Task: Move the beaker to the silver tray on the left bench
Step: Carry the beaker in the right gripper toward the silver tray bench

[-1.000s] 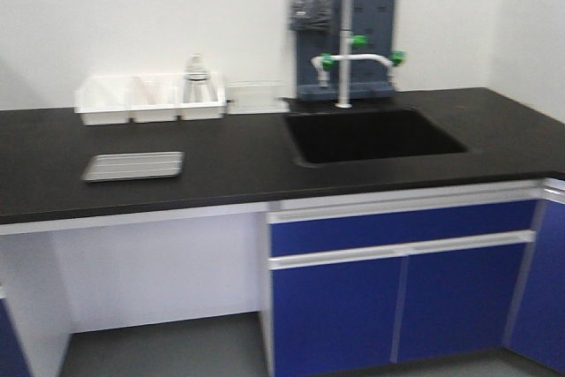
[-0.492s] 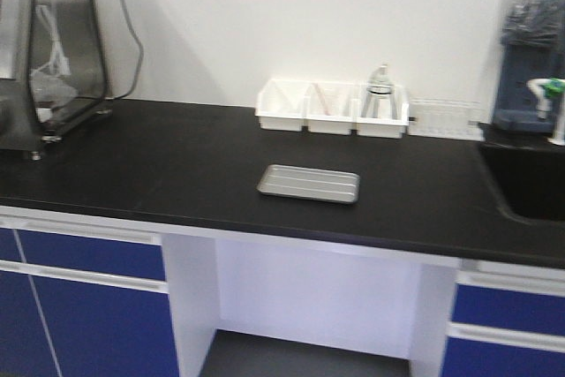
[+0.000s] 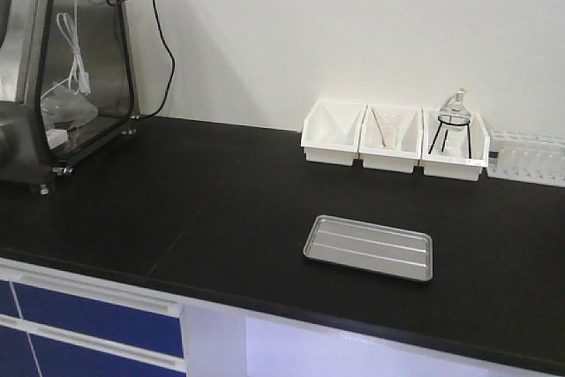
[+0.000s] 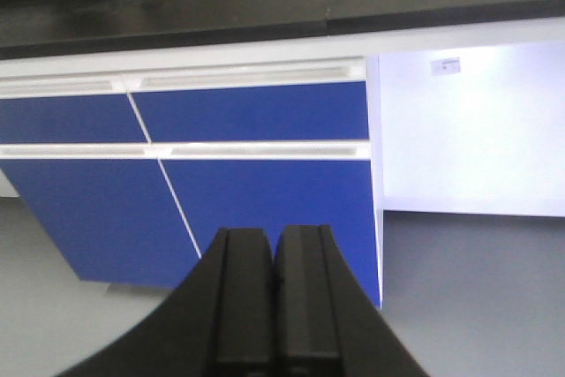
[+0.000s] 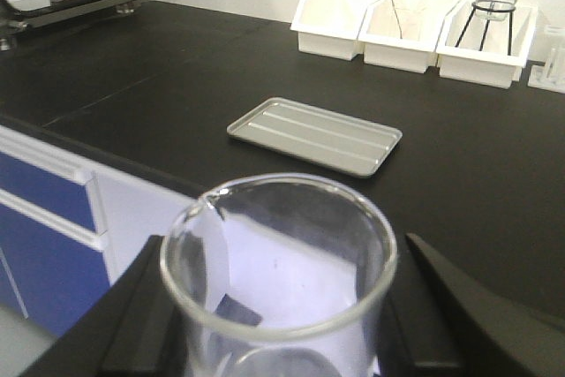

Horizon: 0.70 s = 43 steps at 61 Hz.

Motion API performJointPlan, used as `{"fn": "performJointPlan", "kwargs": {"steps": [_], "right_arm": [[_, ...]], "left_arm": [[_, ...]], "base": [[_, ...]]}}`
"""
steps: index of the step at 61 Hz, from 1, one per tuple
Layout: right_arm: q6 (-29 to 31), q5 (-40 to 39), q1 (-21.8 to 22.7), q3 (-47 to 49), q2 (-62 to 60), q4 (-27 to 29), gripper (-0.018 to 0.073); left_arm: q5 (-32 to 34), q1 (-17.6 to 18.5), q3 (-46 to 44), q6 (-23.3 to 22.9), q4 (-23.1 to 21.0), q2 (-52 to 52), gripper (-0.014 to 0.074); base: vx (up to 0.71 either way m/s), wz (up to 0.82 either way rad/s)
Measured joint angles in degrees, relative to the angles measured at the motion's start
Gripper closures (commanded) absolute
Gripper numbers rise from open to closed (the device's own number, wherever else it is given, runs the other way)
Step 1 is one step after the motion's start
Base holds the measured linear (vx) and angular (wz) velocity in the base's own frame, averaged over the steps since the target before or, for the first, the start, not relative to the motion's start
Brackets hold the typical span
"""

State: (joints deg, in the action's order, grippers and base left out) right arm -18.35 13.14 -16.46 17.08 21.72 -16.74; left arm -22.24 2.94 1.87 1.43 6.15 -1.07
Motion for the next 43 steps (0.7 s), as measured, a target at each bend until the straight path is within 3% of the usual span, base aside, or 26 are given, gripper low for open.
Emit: {"fn": "performJointPlan", "kwargs": {"steps": [43], "right_arm": [[0.0,0.0,0.0,0.0,0.0,0.0,0.0571]], "left_arm": [[0.0,0.0,0.0,0.0,0.0,0.0,0.0595]], "base": [[0.42,-0.22]]}}
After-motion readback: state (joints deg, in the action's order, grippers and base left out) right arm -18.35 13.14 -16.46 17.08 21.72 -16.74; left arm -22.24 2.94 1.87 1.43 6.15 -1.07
